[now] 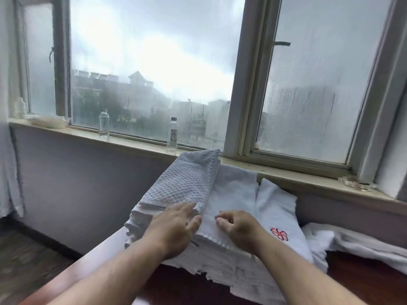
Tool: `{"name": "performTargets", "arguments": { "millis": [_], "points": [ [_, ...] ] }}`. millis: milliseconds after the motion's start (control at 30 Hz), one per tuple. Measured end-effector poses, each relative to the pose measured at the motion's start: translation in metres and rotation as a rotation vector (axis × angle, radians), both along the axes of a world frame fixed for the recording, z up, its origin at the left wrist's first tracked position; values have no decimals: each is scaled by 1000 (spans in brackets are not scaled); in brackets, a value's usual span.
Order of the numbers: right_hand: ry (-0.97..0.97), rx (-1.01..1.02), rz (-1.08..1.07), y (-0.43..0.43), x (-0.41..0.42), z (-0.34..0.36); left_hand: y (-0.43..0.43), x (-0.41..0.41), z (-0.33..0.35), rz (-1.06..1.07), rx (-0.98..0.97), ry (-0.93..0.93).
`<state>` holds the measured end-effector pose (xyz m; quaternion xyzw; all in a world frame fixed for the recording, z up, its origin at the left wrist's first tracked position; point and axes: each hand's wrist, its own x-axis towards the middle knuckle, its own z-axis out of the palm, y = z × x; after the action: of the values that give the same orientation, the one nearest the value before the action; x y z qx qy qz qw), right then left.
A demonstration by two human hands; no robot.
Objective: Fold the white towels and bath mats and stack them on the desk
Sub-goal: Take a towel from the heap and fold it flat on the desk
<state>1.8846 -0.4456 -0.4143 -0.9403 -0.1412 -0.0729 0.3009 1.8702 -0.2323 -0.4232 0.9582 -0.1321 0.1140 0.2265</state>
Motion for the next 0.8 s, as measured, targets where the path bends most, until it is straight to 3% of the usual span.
{"name": "performTargets", "arguments": {
  "millis": [167,300,467,533,633,800],
  "points": [
    [-74,62,-78,-57,-69,12,-49,-47,10,-108,-80,-96],
    [-108,205,-152,-120,-126,-9,-93,-85,-8,-237,-266,-124],
    [-226,564,-575,-208,-184,-101,-171,-119,-55,-358,-383,-74],
    [-234,692,-700,-233,-192,-131,-206,-126,-82,-366,-368,-52],
    [-222,893,-721,-253,-182,-144,-249,-124,-121,-352,-289,-48],
    [-252,816,-730,-280,-144,-146,-313,-84,-139,-404,-179,-130]
  ]
}}
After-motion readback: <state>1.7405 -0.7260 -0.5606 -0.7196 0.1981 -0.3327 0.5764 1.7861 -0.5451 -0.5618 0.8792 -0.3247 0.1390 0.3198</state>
